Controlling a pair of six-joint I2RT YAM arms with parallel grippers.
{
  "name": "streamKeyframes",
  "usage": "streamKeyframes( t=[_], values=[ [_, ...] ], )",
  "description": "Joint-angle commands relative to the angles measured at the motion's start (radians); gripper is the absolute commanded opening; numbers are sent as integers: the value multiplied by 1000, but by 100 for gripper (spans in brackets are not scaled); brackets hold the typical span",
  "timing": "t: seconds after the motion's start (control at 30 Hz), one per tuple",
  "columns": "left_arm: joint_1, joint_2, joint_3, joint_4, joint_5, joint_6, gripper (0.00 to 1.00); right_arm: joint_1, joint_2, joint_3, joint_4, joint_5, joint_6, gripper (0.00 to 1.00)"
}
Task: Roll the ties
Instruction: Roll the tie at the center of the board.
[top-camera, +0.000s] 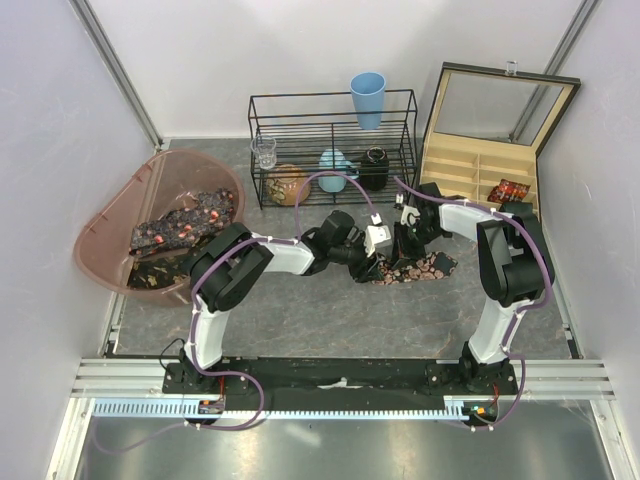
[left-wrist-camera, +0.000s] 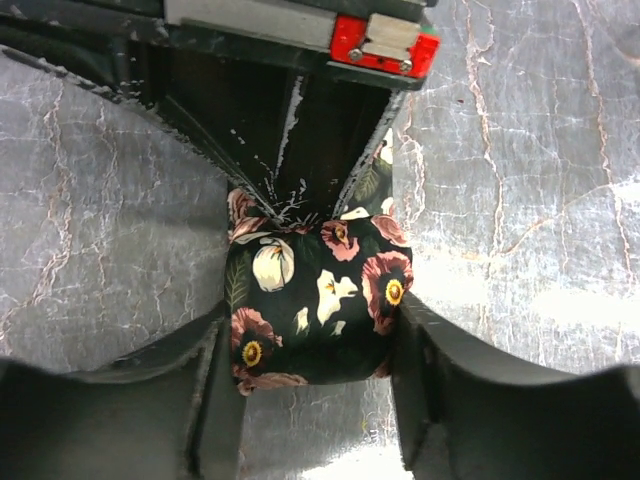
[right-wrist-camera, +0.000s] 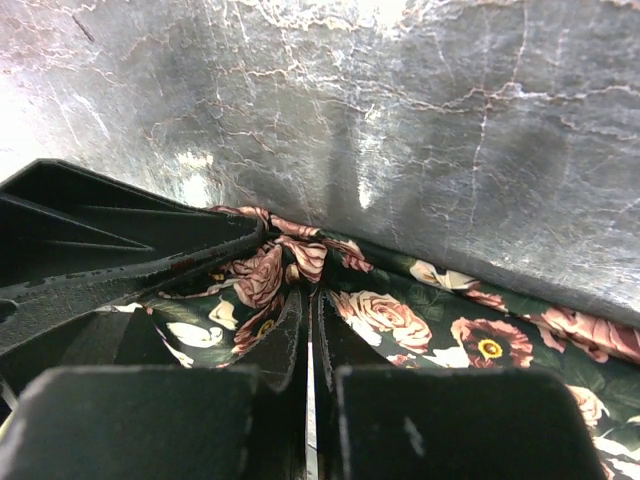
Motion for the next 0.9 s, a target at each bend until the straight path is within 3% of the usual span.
streamKeyframes(
  t=[0.0, 0.2, 0.4, 0.63, 0.87],
  values=[
    [2, -15, -1, -78, -80, 60, 49, 25, 56, -58, 102, 54, 35, 0],
    [2, -84, -4, -287, -126, 233, 36, 31, 59, -53, 104, -29, 37, 1],
    [1, -83, 59, -571, -117, 358, 22, -27, 21, 16, -5, -72, -59, 23],
    [-14, -6, 169, -729, -119, 381, 18, -76, -42, 46, -97, -236, -112, 44],
    [-31, 20, 205, -766, -128, 413, 18, -40, -59, -20, 59, -359, 32, 54]
  ],
)
